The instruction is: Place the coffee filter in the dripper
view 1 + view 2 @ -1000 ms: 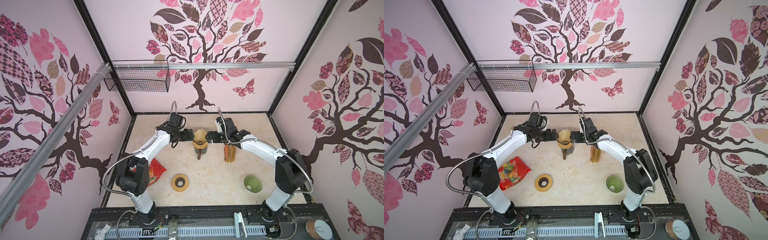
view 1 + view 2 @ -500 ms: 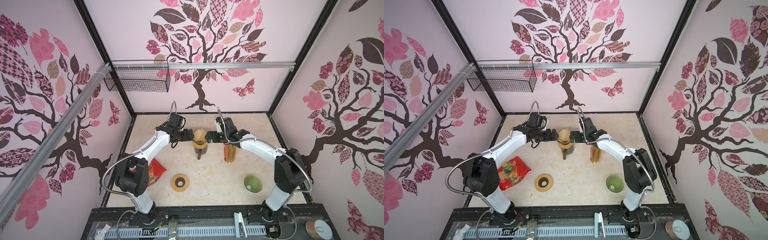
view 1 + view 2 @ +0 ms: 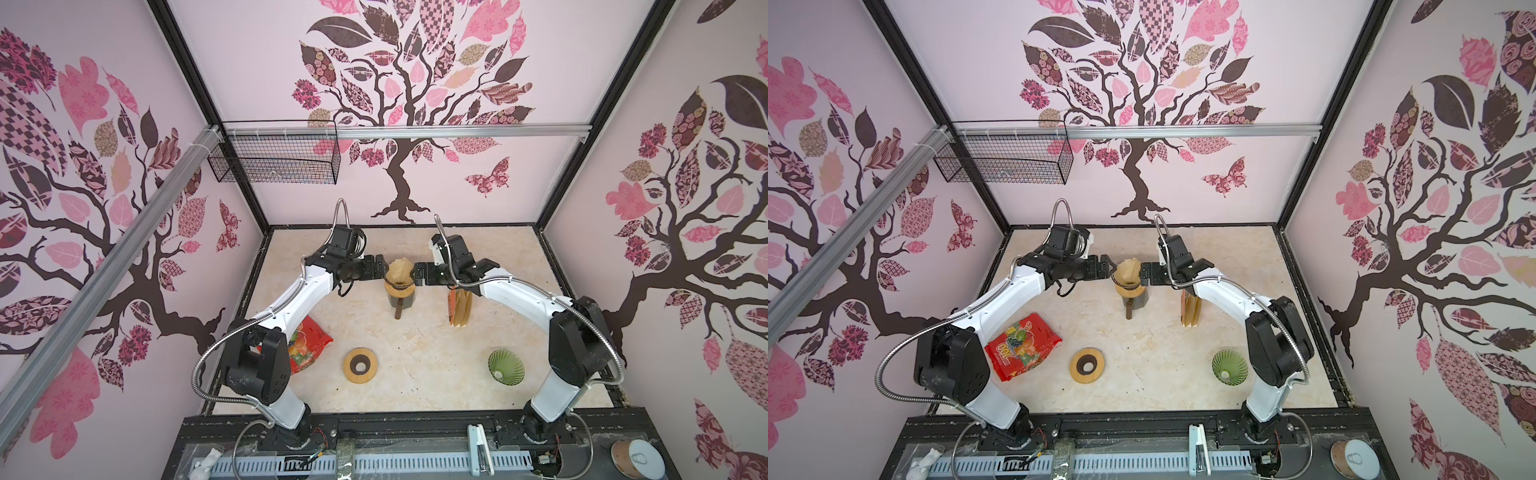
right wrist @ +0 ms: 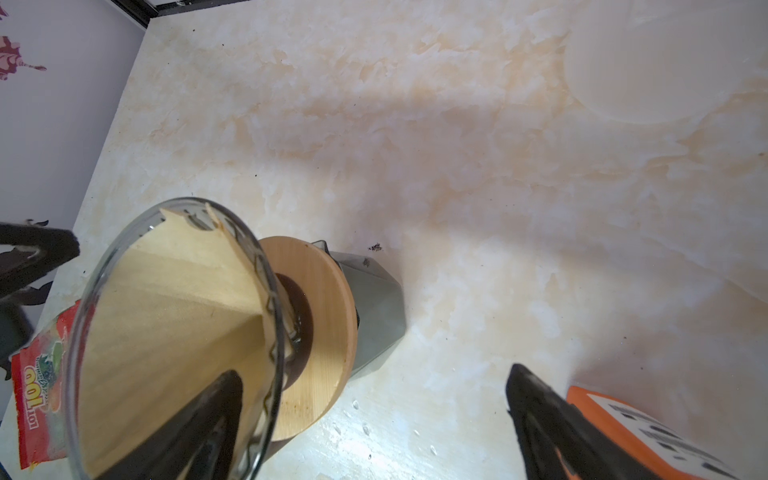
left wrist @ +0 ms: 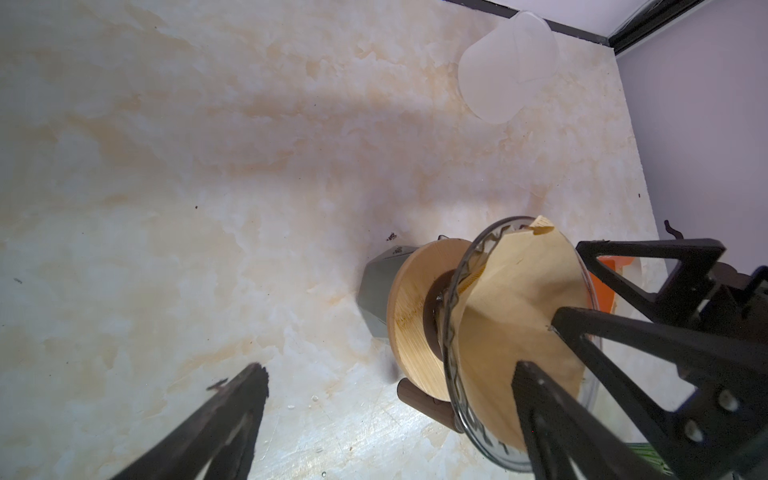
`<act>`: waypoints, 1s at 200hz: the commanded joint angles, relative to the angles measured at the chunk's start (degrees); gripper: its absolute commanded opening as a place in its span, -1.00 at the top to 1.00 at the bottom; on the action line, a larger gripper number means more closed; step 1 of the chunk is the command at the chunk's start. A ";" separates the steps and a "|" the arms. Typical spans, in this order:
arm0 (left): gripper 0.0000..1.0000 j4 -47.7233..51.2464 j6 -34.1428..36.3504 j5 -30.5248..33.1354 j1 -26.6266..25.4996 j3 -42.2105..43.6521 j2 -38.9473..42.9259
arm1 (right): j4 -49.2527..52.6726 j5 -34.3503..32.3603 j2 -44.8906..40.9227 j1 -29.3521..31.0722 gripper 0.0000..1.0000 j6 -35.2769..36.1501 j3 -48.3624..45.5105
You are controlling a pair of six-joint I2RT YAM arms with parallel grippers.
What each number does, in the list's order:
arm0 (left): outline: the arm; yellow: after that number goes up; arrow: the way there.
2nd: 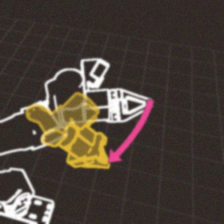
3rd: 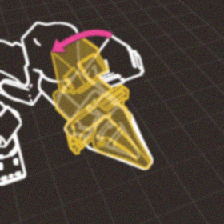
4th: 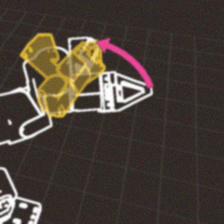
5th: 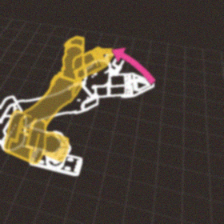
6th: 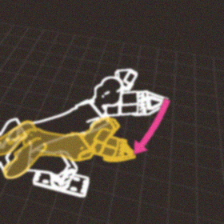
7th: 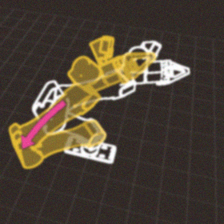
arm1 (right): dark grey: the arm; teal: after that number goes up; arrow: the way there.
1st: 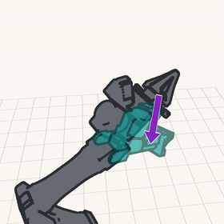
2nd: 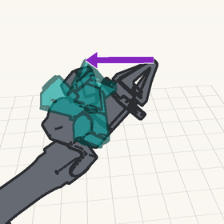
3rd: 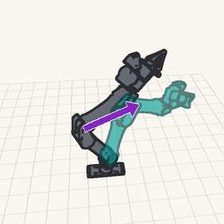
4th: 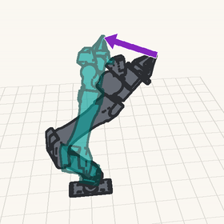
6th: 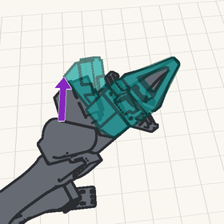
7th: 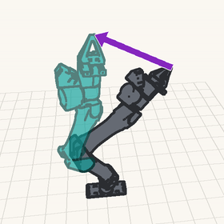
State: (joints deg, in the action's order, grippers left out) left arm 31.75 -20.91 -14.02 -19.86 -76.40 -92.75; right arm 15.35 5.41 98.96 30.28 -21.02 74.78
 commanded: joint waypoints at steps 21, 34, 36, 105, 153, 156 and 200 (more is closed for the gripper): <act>-0.91 -3.01 0.34 -1.10 0.15 2.21 2.79 | 0.44 0.30 0.48 -0.18 -1.00 0.29 0.88; -0.91 -3.01 0.34 -1.08 0.17 2.14 2.79 | -0.12 0.86 0.06 -0.18 -1.00 0.34 0.50; -0.91 -2.98 0.34 -1.05 0.17 2.20 2.72 | -0.21 0.95 -0.02 -0.21 -1.00 0.29 0.53; -0.91 -2.92 0.43 -0.92 0.17 2.19 2.75 | -1.70 3.21 -1.13 -0.16 -1.00 0.03 -0.39; -0.90 -2.92 0.43 -0.92 0.17 2.11 2.85 | -2.36 3.64 -1.71 -0.21 -1.00 -0.04 -0.80; -0.91 -2.92 0.43 -0.92 0.17 2.23 2.84 | -2.43 3.64 -1.70 -0.18 -1.00 -0.07 -0.86; -0.90 -2.89 0.44 -0.92 0.17 2.21 2.97 | -3.40 3.64 -2.36 -0.18 -1.00 -0.17 -1.63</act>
State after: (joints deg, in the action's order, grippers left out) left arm 29.65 -20.93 -14.66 -19.86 -75.64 -91.42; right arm 13.34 8.75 98.78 30.28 -21.04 74.13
